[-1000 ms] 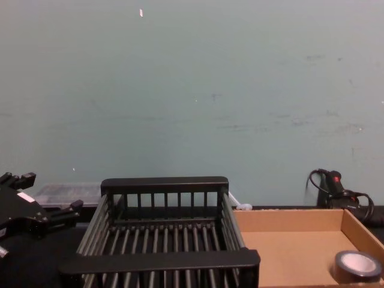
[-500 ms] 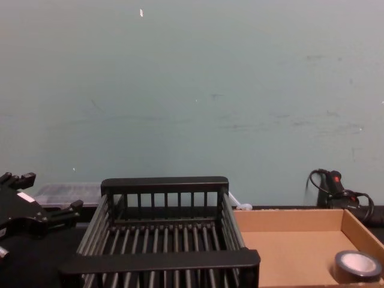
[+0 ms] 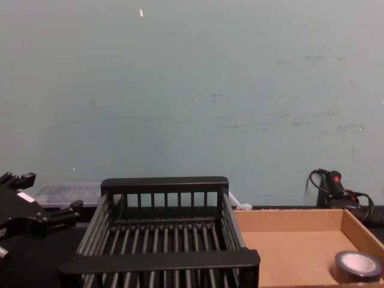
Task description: Pick up the white tape and place it into the black box , Pick up the silver tape and place it into the brown box.
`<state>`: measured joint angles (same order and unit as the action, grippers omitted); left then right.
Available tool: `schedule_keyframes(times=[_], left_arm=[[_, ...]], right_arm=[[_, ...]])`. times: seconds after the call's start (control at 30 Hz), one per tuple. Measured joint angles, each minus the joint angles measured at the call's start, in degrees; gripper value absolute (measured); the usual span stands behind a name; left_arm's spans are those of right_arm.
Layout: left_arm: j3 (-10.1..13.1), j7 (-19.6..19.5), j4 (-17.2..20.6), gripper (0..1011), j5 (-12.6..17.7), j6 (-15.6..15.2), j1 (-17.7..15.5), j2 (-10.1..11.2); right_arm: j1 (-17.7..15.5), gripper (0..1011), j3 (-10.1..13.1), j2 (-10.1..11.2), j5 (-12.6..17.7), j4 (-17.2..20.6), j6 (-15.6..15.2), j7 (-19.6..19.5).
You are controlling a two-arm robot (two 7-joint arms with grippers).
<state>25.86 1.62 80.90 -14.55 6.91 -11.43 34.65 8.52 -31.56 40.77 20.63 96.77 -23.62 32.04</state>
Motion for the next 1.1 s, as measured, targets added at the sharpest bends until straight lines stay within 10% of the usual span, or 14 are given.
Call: schedule_keyframes(times=[1.1], left_arm=[[0.0, 0.0, 0.0, 1001, 0.0, 0.0, 0.0, 0.0]], right_arm=[[1.0, 1002, -1.4, -0.7, -0.2, -1.4, -0.8, 0.8]])
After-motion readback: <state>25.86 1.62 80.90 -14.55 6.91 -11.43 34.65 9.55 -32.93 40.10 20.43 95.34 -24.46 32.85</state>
